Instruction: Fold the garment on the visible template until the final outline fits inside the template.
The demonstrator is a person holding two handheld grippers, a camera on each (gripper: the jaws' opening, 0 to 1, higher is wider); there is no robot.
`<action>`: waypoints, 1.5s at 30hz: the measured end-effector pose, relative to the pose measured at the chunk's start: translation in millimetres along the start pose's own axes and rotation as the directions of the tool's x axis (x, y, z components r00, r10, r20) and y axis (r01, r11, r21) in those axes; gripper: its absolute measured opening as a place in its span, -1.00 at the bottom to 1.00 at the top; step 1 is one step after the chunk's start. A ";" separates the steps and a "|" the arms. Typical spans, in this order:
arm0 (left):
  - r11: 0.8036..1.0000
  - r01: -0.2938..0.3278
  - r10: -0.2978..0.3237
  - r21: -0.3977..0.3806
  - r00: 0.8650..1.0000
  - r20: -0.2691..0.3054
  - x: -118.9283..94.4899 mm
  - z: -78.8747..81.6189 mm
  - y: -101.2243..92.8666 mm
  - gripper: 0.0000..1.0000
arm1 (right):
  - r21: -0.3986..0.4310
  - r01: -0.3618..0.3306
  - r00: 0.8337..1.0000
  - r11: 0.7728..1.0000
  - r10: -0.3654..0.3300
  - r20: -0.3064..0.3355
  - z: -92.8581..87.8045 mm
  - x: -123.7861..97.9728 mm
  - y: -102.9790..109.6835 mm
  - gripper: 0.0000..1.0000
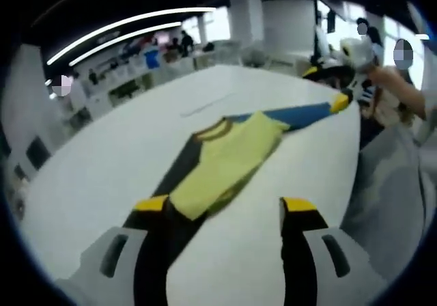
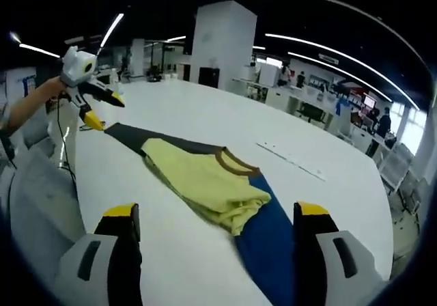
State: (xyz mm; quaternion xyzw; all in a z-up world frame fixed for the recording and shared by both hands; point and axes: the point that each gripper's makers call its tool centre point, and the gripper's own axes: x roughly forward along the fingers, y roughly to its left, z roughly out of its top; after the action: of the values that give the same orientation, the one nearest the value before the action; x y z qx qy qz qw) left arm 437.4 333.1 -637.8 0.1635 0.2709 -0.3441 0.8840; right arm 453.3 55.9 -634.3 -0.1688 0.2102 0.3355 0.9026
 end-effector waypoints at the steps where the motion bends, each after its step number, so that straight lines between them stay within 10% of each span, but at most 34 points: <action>1: 1.000 0.010 -0.010 0.006 1.000 -0.004 -2.3 -2.0 -5.1 0.24 | -0.002 -0.008 1.000 1.000 0.008 0.001 -0.4 -2.9 4.5 0.86; 22: 0.996 0.088 -0.087 0.024 0.996 -0.007 -20.8 -7.7 -44.0 0.44 | -0.021 -0.041 0.999 0.999 0.041 0.018 2.9 -29.1 36.0 0.89; 45: 0.992 0.122 -0.122 -0.014 0.993 -0.003 -25.2 -14.2 -76.0 0.99 | 0.069 -0.014 0.999 0.998 0.016 -0.035 -31.8 -48.9 57.1 0.99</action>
State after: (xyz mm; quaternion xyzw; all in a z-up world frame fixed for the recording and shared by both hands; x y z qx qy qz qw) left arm 363.7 299.1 -642.0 0.1413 0.2842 -0.3953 0.8620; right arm 372.6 56.5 -646.8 -0.1422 0.2389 0.3318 0.9015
